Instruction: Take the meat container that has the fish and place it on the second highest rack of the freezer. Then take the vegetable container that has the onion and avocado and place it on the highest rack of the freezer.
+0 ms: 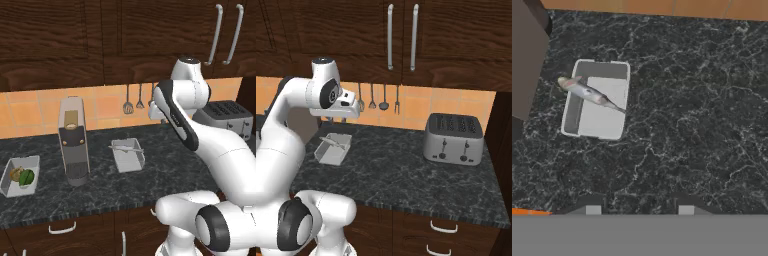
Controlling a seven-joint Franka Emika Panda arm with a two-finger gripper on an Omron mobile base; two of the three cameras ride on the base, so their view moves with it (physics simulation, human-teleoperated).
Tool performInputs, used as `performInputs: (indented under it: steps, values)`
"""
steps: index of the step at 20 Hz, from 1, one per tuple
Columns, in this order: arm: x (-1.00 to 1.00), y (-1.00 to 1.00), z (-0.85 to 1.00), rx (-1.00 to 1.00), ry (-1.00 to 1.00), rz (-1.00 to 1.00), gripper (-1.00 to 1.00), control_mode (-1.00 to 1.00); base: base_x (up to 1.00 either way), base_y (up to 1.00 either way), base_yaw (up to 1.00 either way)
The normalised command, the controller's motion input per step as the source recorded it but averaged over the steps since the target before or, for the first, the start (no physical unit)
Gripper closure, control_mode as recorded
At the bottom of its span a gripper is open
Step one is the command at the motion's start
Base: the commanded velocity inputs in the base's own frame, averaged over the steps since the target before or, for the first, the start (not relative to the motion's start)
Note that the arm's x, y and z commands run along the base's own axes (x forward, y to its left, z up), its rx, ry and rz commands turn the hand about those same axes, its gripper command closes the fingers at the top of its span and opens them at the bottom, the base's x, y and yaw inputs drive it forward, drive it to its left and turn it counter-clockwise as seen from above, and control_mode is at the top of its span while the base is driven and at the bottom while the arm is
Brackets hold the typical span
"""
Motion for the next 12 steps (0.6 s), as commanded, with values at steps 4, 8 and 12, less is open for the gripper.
performInputs:
  steps: [4,8,12]
  values:
    - [-0.24,0.04,0.0,-0.01,-0.06,0.0,-1.0,-1.0,0.0,0.0,0.0]
    - [-0.36,0.54,-0.22,-0.01,0.02,0.21,-1.0,-1.0,0.0,0.0,0.0]
    - [-0.08,0.78,-0.35,-0.01,0.06,0.24,-1.0,-1.0,0.0,0.0,0.0]
